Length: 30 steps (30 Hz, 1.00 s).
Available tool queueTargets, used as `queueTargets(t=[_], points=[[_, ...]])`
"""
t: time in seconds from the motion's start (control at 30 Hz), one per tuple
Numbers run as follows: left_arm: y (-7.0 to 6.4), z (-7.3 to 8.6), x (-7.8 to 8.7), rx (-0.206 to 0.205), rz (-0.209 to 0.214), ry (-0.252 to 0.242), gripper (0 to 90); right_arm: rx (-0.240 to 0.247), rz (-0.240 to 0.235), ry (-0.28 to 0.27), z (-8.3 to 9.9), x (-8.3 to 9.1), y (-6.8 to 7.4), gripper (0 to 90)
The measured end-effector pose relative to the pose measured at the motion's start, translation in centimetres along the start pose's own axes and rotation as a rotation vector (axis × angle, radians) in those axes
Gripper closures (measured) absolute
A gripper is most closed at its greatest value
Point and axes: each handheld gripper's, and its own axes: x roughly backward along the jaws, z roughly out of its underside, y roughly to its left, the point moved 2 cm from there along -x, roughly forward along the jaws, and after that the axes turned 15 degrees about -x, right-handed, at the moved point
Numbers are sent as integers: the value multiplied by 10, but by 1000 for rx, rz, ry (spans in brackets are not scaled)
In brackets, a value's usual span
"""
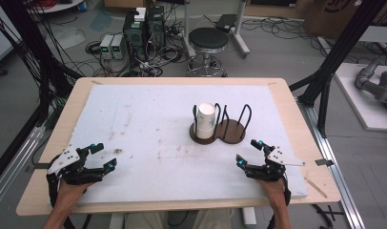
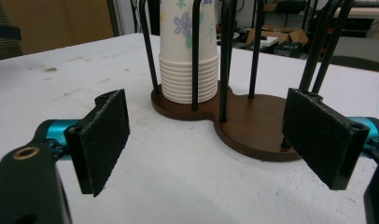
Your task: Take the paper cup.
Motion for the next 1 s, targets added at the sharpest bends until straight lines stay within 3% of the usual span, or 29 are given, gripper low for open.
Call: queueTargets(t=[0.43,0.8,1.0], points=[[0,0,0,3,-6,6,167,-37,-17,27,-2,-2,-4,156],[1,0,-1,11,-12,13,167,-30,-29,22,-2,-1,-4,156],[1,0,-1,12,-15,14,167,-24,-42,52,-8,1,1,155]])
